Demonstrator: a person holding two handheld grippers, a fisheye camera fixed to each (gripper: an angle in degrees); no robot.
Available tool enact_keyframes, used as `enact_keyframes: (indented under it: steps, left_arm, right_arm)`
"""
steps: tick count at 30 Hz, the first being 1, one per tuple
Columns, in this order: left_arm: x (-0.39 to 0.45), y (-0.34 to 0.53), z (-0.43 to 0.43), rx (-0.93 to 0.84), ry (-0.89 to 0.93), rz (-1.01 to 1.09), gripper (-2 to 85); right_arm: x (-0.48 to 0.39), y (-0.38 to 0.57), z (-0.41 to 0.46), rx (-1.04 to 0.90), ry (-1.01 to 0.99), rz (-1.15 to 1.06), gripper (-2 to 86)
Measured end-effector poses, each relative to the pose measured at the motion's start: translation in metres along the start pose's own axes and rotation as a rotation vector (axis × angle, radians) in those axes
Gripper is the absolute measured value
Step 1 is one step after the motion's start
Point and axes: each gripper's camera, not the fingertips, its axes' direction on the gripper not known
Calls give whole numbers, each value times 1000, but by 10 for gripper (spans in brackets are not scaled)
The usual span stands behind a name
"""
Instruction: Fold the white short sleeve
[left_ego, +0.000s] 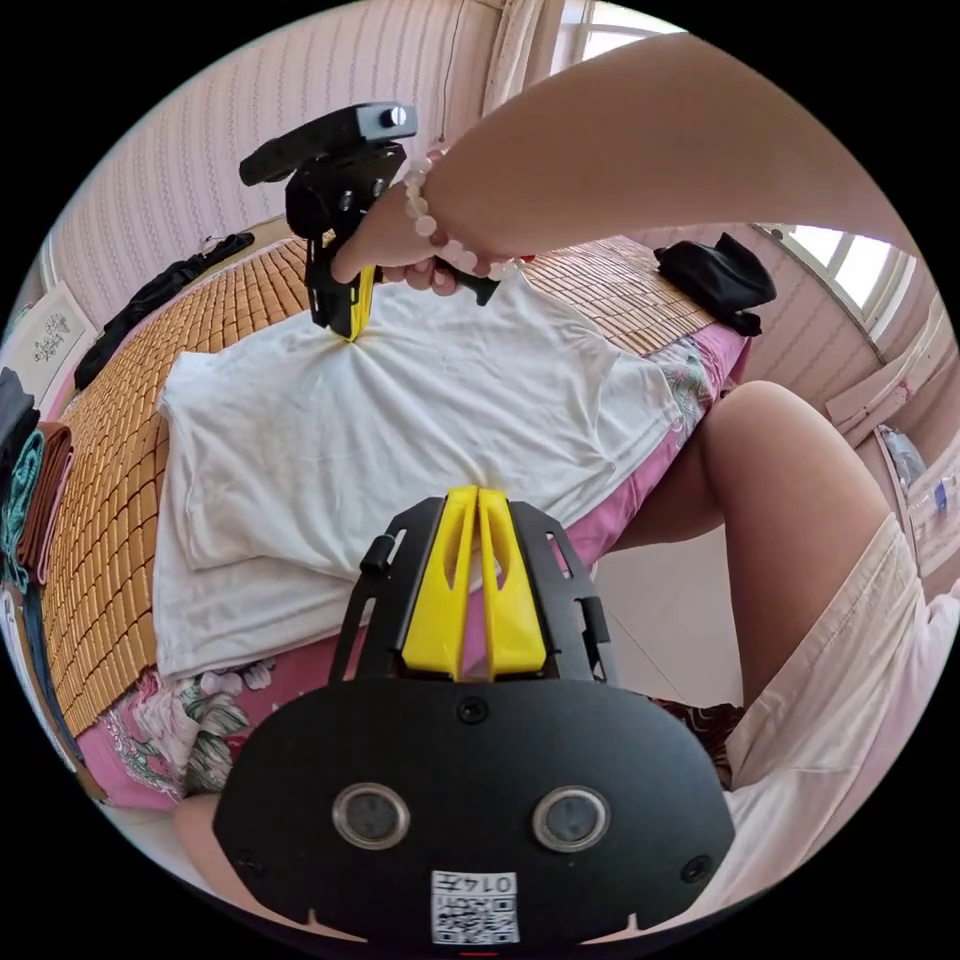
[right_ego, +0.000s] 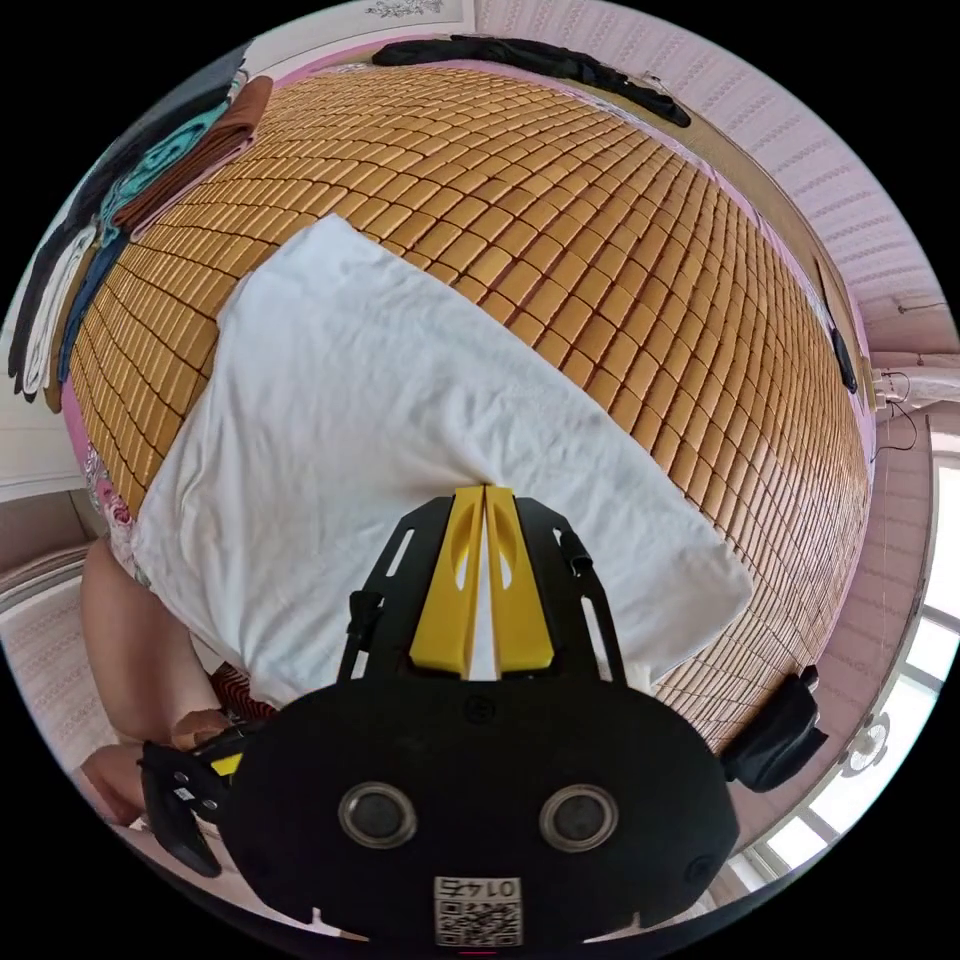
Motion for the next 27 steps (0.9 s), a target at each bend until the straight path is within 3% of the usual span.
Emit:
enact_keyframes:
  steps: [6,14,17,21,27]
  left_arm:
    - [-11,1,6,7,63,-45,-10]
    - [-15,3,14,2,87,-41,-10]
    - [-20,4,18,4,114,-59,-10]
    - [-16,7,22,20,97,-54,-10]
    - [-20,7,29,10,131,-64,-10]
  right_arm:
    - [-11,-13,-9,-92,88,-120,-8]
    - [44,-20,-21,-133,-242,-47,-10]
    - [49,-20,-33,-65,-199,-58,-10]
    - [47,-30,-20,-108,-64,-108,-8]
    - [58,-38,-19,-244,-76,-143,-9]
